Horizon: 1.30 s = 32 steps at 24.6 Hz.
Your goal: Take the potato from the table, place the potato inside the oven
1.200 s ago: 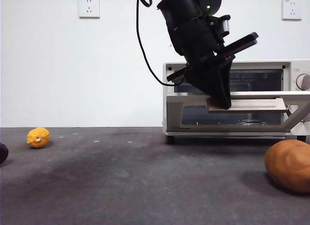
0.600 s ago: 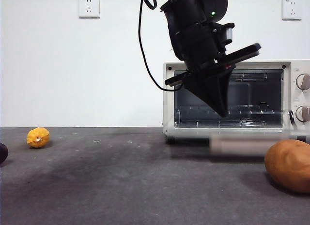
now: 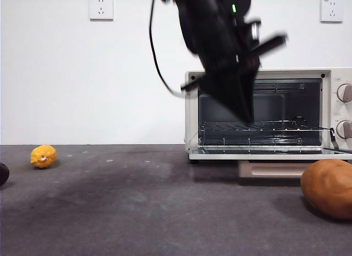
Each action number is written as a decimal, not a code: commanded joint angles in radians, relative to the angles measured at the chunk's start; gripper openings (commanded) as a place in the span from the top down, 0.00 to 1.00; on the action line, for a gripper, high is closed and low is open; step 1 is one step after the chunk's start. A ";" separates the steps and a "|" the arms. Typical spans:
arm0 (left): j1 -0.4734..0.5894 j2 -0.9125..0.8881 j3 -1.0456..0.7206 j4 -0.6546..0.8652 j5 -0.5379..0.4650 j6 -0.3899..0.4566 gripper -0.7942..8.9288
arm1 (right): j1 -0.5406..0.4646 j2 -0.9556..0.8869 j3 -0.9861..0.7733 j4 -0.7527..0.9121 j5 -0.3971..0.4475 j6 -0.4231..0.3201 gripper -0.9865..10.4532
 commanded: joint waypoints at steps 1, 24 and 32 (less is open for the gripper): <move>0.002 -0.125 -0.001 -0.021 0.007 0.047 0.92 | 0.000 0.038 0.003 -0.018 -0.088 0.007 0.92; 0.003 -1.080 -0.002 -0.236 -0.360 0.050 0.92 | 0.409 0.452 0.002 -0.005 0.229 0.133 0.66; 0.003 -1.218 -0.153 -0.237 -0.360 -0.003 0.92 | 0.585 0.598 0.002 0.035 0.315 0.172 0.64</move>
